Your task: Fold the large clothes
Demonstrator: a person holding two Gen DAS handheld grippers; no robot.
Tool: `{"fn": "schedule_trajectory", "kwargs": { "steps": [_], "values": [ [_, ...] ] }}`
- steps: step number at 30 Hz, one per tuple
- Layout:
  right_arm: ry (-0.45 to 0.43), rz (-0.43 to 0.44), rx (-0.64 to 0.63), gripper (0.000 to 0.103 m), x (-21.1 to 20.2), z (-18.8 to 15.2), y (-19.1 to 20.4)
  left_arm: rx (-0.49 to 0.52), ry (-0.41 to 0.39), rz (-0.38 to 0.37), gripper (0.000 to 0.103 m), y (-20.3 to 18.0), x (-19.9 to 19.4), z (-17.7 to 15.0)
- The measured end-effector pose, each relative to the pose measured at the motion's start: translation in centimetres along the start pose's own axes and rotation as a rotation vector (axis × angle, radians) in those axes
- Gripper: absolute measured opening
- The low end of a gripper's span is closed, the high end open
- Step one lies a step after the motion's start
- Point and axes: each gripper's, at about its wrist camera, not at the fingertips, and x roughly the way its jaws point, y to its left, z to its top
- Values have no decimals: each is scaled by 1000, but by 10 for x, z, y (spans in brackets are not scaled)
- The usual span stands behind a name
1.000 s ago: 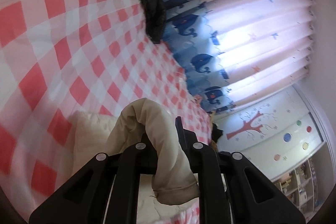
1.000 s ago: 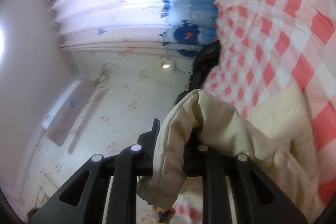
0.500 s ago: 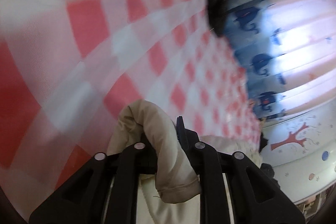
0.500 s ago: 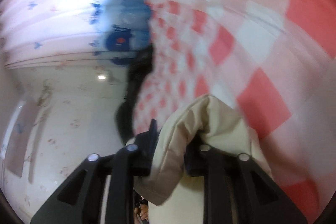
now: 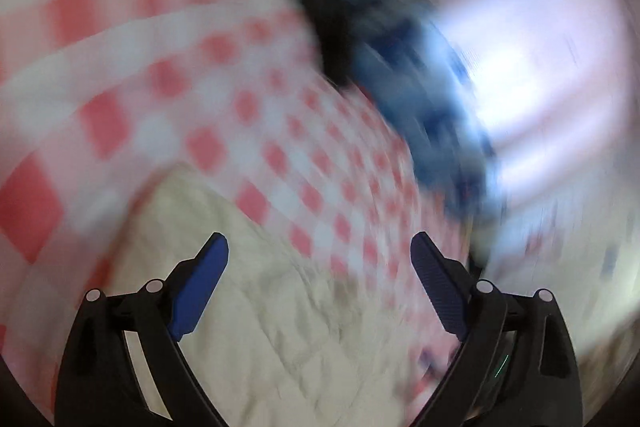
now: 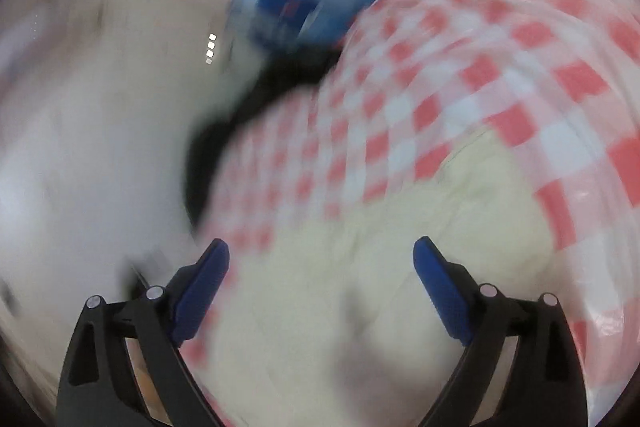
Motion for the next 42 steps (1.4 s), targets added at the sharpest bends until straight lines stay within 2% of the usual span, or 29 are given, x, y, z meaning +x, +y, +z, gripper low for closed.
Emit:
{"fn": "schedule_trajectory", "kwargs": {
  "steps": [1, 2, 3, 6, 7, 9, 10, 12, 15, 17, 19, 22, 24, 25, 27, 30, 36, 38, 40, 42],
  "values": [
    [63, -36, -77, 90, 15, -9, 16, 127, 74, -23, 88, -29, 12, -22],
    [116, -79, -151, 90, 31, -17, 28, 209, 131, -46, 88, -47, 21, -41],
    [145, -121, -199, 90, 42, -23, 35, 315, 202, -61, 88, -70, 38, -67],
    [223, -260, -294, 90, 88, -35, 46, 489, 277, -19, 88, -101, 75, -109],
    [231, -308, -315, 90, 100, -36, 47, 511, 285, 26, 88, -102, 93, -117],
    [259, -395, -346, 94, 127, -35, 44, 488, 299, 127, 88, -91, 125, -120],
    [266, -425, -356, 95, 136, -35, 41, 433, 299, 160, 88, -77, 140, -117],
    [263, -478, -382, 96, 151, -35, 32, 400, 296, 188, 88, -59, 153, -115],
    [261, -521, -407, 96, 163, -37, 27, 428, 288, 240, 88, -54, 163, -118],
    [270, -539, -414, 96, 168, -37, 26, 444, 289, 243, 88, -59, 158, -120],
    [271, -538, -418, 96, 164, -36, 30, 412, 265, 223, 88, -64, 148, -112],
    [172, -532, -468, 96, 145, -30, 48, 374, 167, 238, 88, -60, 126, -89],
    [141, -553, -499, 96, 144, -25, 56, 346, 160, 263, 88, -49, 128, -78],
    [140, -569, -508, 96, 148, -22, 56, 307, 175, 282, 88, -35, 132, -74],
    [157, -600, -509, 96, 162, -20, 51, 264, 197, 274, 88, -17, 141, -75],
    [215, -620, -475, 96, 186, -24, 33, 319, 196, 298, 91, -17, 149, -84],
    [220, -639, -504, 96, 187, -28, 34, 341, 186, 288, 94, -19, 150, -89],
    [182, -632, -530, 96, 181, -31, 40, 340, 170, 270, 94, -19, 146, -90],
    [105, -621, -569, 96, 169, -36, 52, 338, 165, 257, 94, -19, 144, -90],
    [-18, -599, -624, 96, 147, -43, 70, 337, 163, 253, 94, -18, 143, -90]
  ]
}}
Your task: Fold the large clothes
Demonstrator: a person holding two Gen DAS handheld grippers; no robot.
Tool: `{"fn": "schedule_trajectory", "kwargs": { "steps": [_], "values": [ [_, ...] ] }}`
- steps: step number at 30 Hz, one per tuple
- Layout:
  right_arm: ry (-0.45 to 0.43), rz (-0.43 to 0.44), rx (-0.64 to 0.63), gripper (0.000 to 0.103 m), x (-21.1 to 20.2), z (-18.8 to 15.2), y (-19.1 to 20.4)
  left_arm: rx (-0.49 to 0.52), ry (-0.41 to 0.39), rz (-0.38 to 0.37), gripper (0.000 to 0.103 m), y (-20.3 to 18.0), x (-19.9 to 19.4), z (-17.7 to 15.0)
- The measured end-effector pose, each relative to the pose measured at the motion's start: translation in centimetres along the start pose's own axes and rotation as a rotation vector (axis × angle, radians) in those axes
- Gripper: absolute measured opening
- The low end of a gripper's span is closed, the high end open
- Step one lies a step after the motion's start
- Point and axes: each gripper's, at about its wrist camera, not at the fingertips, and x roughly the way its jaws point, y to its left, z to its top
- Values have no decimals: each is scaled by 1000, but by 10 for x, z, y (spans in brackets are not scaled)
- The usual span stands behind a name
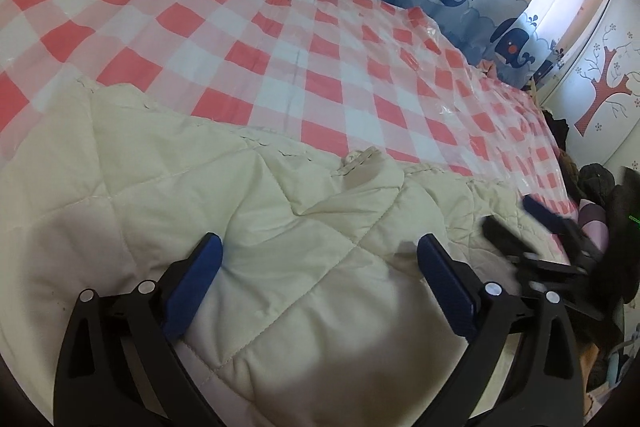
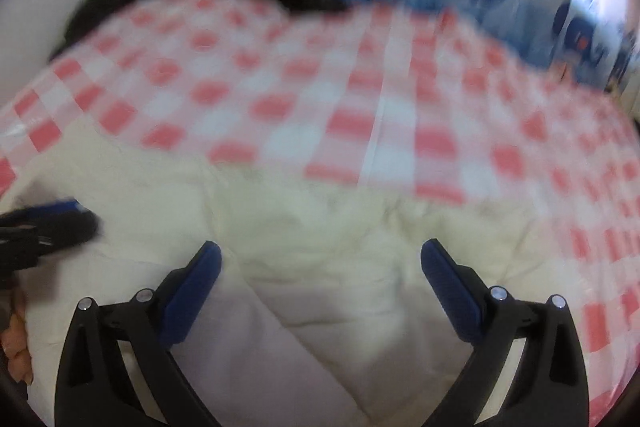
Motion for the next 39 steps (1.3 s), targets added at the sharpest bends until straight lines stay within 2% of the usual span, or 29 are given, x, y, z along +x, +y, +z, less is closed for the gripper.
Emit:
{"fn": "schedule_trajectory", "kwargs": {
  "steps": [1, 4, 11, 13, 15, 17, 19, 21, 23, 28, 29, 32, 33, 35, 36, 37, 39],
  "values": [
    [-45, 1, -6, 96, -12, 0, 2, 1, 0, 0, 94, 0, 1, 0],
    [-104, -10, -37, 96, -27, -1, 8, 0, 0, 0, 94, 0, 0, 0],
    [-131, -43, -109, 96, -37, 0, 23, -19, 6, -15, 94, 2, -5, 2],
    [-136, -46, -145, 96, -40, 2, 29, -77, -26, -58, 94, 8, -22, 9],
    [-128, -47, -173, 96, -40, 7, 36, -83, -73, -34, 94, 12, -37, 17],
    [-65, -6, -167, 96, -27, 15, 38, -59, -106, 52, 94, 20, -44, 22],
    [27, 39, -112, 96, -3, 19, 34, -93, -63, 108, 94, 40, -31, 20],
    [143, 84, -58, 96, 30, 14, 30, -147, -16, 93, 94, 56, -14, 16],
    [262, 192, 42, 96, 60, 6, 19, -132, -16, 107, 94, 55, -10, 16],
    [302, 228, 67, 96, 58, 9, 12, -103, -14, 125, 95, 51, -6, 14],
    [286, 236, 85, 96, 49, 15, 6, -103, -14, 125, 95, 51, -6, 13],
    [192, 168, 133, 96, 27, 28, -24, -100, -13, 128, 95, 51, -5, 13],
    [192, 136, 182, 96, 29, 27, -43, -98, -14, 130, 95, 49, -6, 11],
    [267, 111, 228, 96, 54, 15, -64, -98, -19, 121, 95, 48, -7, 10],
    [317, 135, 263, 97, 74, 1, -74, -92, -20, 128, 95, 47, -7, 9],
    [323, 169, 301, 97, 82, -5, -79, -88, -20, 136, 95, 46, -6, 8],
    [335, 160, 290, 97, 83, -1, -77, -82, -22, 142, 95, 47, -4, 6]
  ]
}}
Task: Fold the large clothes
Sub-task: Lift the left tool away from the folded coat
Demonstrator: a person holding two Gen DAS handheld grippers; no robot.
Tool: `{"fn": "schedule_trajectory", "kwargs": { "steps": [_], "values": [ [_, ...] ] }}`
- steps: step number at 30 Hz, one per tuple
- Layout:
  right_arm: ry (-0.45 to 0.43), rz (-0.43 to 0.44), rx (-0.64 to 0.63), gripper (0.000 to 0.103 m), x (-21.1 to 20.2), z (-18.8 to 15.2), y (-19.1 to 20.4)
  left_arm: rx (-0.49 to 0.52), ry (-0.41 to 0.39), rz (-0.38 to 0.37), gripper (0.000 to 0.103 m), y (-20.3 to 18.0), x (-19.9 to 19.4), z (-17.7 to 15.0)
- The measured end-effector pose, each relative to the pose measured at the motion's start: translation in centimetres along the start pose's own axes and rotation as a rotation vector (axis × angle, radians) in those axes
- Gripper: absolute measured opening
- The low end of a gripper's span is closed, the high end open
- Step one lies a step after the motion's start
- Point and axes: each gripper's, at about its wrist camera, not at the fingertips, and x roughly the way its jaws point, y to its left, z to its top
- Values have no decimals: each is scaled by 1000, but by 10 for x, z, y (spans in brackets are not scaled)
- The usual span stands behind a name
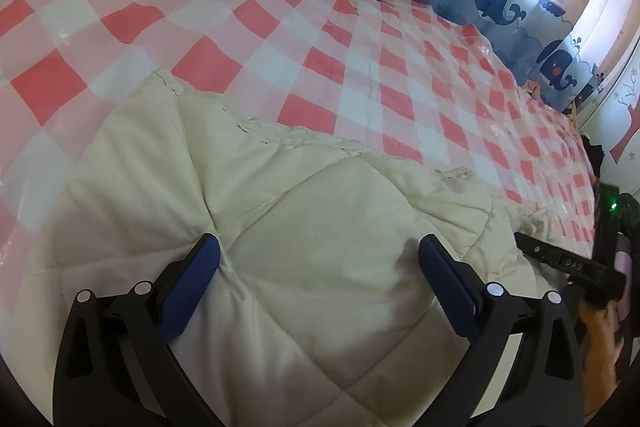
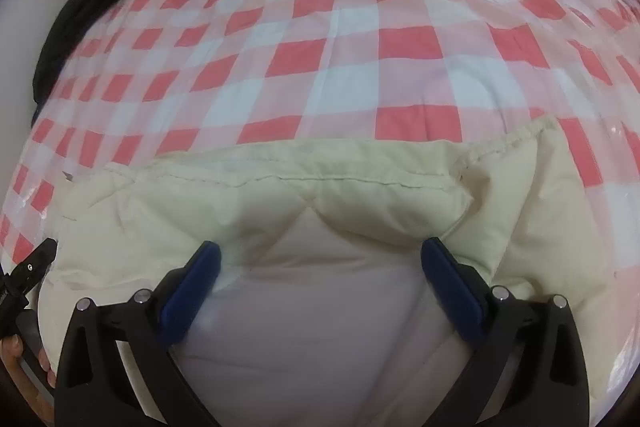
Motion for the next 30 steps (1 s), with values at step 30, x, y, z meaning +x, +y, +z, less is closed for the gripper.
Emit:
{"fn": "schedule_trajectory", "kwargs": {
  "steps": [30],
  "values": [
    [-16, 59, -323, 97, -111, -188, 129, -486, 154, -314, 95, 88, -125, -146]
  ]
}}
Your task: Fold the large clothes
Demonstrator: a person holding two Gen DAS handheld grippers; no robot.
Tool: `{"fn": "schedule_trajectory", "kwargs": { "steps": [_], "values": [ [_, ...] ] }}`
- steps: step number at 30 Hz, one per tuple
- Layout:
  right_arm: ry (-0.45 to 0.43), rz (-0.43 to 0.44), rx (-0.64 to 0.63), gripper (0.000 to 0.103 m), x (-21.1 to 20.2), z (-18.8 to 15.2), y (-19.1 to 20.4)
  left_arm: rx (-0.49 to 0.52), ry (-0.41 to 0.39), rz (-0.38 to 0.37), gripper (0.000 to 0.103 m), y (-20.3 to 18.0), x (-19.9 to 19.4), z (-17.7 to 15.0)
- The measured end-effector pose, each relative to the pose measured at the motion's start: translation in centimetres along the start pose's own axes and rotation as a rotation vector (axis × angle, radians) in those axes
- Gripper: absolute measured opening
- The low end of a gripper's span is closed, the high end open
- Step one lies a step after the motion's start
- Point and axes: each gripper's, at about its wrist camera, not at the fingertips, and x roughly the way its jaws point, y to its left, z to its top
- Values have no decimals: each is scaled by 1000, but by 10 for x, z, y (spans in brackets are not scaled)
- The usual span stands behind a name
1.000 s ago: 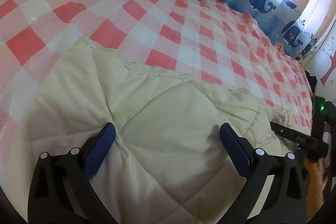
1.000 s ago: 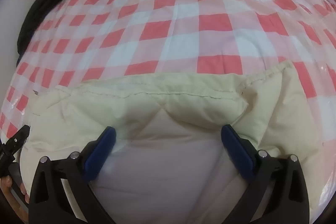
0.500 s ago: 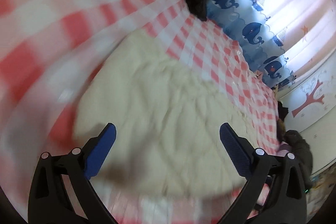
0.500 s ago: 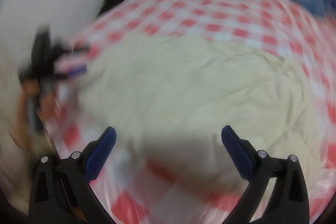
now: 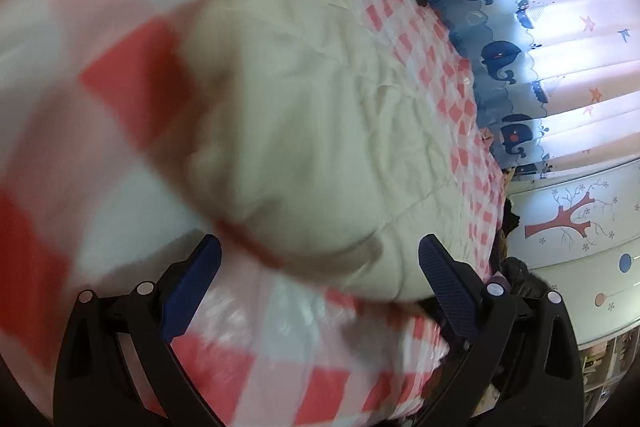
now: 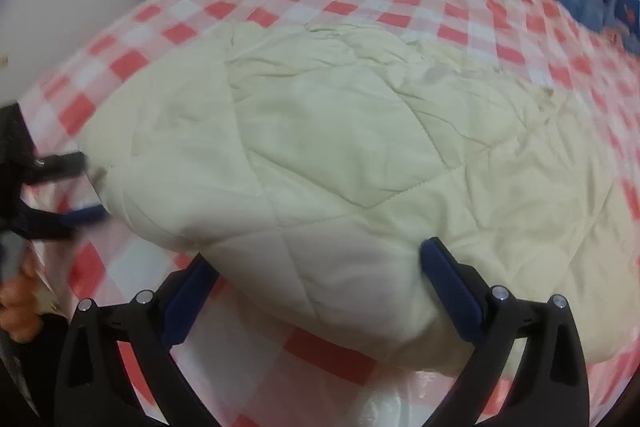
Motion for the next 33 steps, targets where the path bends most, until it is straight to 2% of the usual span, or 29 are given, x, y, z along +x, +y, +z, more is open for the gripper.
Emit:
{"fn": "schedule_trajectory", "kwargs": {
  "steps": [1, 5, 7, 9, 11, 13, 14, 17, 20, 24, 26, 28, 29, 31, 33],
  "values": [
    [-1, 12, 8, 97, -1, -1, 0, 3, -8, -9, 95, -5, 4, 2],
    [-1, 49, 1, 97, -3, 3, -2, -44, -64, 36, 95, -11, 20, 14],
    [-14, 109, 30, 96, -16, 1, -9, -62, -94, 27, 95, -2, 22, 17],
    [-53, 194, 113, 96, -39, -5, -31, -76, -104, 17, 95, 4, 19, 18],
    [-95, 268, 240, 96, -62, -16, -63, -80, -116, -2, 95, 2, 16, 20],
    [-134, 358, 454, 96, -82, -38, -120, -48, -131, 4, 95, -6, 15, 20],
    [-131, 393, 575, 96, -84, -51, -149, -33, -137, 5, 95, -9, 14, 19],
    [-120, 456, 818, 96, -81, -82, -204, -12, -158, -6, 95, -16, 11, 18],
    [-85, 488, 885, 96, -69, -92, -220, -11, -152, 5, 95, -16, 12, 19],
    [-29, 532, 934, 96, -41, -93, -220, -17, -141, 10, 95, -13, 13, 20],
    [-70, 531, 933, 97, -38, -85, -217, -28, -149, -4, 95, -10, 12, 20],
    [-184, 555, 881, 97, -50, -74, -214, -35, -143, -5, 95, -8, 13, 20],
    [-200, 539, 857, 97, -55, -72, -212, -37, -137, 1, 95, -7, 15, 20],
    [-128, 459, 844, 97, -44, -73, -209, -41, -124, 18, 95, -6, 20, 20],
    [-87, 443, 886, 97, -31, -81, -216, -48, -103, 14, 95, -5, 26, 21]
  ]
}}
